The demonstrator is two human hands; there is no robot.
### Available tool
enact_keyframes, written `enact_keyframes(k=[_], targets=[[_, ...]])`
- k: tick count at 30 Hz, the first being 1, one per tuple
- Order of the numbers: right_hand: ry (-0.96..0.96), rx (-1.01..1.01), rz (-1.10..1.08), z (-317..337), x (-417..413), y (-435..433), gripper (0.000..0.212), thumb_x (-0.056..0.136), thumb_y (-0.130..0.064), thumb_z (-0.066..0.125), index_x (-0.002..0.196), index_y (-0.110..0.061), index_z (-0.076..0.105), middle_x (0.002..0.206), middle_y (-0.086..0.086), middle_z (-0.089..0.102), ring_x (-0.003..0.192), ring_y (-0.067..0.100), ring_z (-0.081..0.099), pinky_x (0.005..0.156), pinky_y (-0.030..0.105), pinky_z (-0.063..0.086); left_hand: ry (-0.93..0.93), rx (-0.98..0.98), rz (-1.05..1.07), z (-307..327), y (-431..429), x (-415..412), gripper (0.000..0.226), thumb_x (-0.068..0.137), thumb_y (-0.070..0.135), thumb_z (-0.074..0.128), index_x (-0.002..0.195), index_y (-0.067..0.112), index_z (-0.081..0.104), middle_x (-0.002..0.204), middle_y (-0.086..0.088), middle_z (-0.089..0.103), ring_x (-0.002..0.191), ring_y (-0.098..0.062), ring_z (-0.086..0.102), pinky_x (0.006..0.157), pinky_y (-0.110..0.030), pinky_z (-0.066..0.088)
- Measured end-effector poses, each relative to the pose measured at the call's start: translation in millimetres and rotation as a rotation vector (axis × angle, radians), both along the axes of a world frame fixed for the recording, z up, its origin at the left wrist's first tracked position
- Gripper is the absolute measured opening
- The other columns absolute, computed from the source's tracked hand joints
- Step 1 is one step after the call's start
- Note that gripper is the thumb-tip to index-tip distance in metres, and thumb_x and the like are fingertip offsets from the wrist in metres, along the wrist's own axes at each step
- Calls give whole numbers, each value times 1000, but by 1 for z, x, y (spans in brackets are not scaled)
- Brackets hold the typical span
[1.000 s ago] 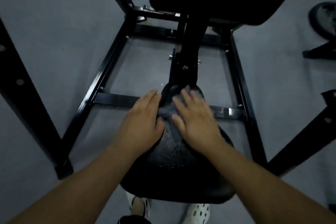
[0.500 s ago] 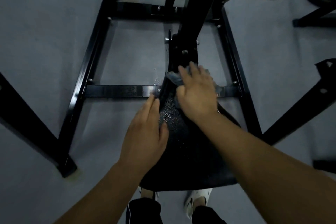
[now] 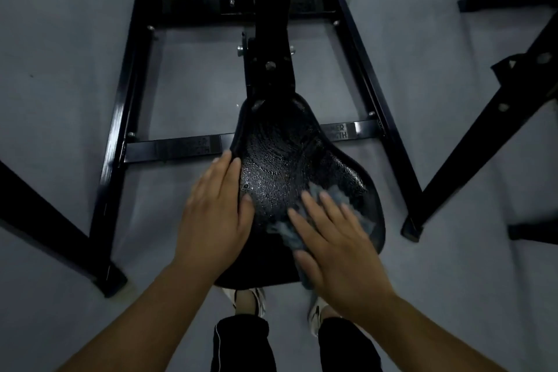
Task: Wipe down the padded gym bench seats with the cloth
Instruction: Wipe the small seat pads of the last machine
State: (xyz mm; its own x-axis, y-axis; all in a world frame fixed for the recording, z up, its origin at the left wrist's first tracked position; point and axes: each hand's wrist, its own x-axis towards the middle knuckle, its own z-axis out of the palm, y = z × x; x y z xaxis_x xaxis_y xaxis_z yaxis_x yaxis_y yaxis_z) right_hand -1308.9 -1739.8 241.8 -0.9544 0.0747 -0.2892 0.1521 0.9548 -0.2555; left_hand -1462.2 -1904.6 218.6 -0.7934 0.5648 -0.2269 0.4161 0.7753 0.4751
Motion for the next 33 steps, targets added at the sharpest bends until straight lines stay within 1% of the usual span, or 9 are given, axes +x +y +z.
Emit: enact_keyframes(k=[2,7,12,17,21,24,27,29,33], targets=[[9,-1,7,-2,14,22,58,101,-46,36,154,-24,33,164,1,26,153,22,17,119,49,23,-7,-4,-4,0,-1,-1,62,96,37,33,150,9,36,162,-6,28,147,-25,28,117,-44,26],[31,66,-407,-12,-53,13,63,98,-45,32,157,-22,28,164,7,24,153,28,17,123,49,16,13,-15,3,-1,1,3,63,96,36,32,152,7,34,162,-7,28,148,-25,25,119,-43,24],[3,-85,-48,4,9,-7,62,100,-40,39,157,-24,23,165,-2,22,154,17,11,124,44,14,0,-2,-16,0,-1,1,62,96,35,32,152,7,34,162,-8,27,148,-26,25,121,-42,22],[27,-72,-437,-1,-38,11,73,84,-35,39,155,-15,31,164,4,24,153,19,14,125,46,11,-63,13,32,4,-19,8,63,98,37,32,155,11,27,164,-3,20,150,-21,20,121,-39,20],[45,-95,-179,-2,-34,-72,58,101,-50,34,151,-21,41,163,4,27,153,23,16,124,45,12,-85,16,4,7,-42,27,66,99,43,25,158,13,19,166,1,12,152,-13,10,121,-26,9],[74,-75,-48,-2,-1,-59,53,101,-42,37,150,-23,41,160,0,34,150,20,27,122,41,18,-95,39,-15,13,-54,34,64,99,39,26,157,12,21,166,2,13,152,-12,11,120,-27,11],[67,-74,-343,-5,-40,-36,63,98,-39,32,157,-19,24,163,3,27,152,19,20,124,44,17,-99,49,-24,15,-63,36,63,99,38,26,157,14,22,166,3,13,152,-13,14,119,-30,15],[58,-42,-396,-6,-76,-56,67,98,-44,28,159,-17,19,165,5,22,153,22,14,124,48,14,-114,39,-24,13,-68,38,63,99,39,25,157,16,20,166,5,11,152,-12,13,119,-27,14],[52,-79,-26,-4,-49,-96,62,100,-48,34,154,-18,35,160,1,34,150,22,26,123,42,13,-133,34,-66,11,-90,36,63,98,36,28,157,13,23,165,1,18,151,-16,21,119,-34,23]])
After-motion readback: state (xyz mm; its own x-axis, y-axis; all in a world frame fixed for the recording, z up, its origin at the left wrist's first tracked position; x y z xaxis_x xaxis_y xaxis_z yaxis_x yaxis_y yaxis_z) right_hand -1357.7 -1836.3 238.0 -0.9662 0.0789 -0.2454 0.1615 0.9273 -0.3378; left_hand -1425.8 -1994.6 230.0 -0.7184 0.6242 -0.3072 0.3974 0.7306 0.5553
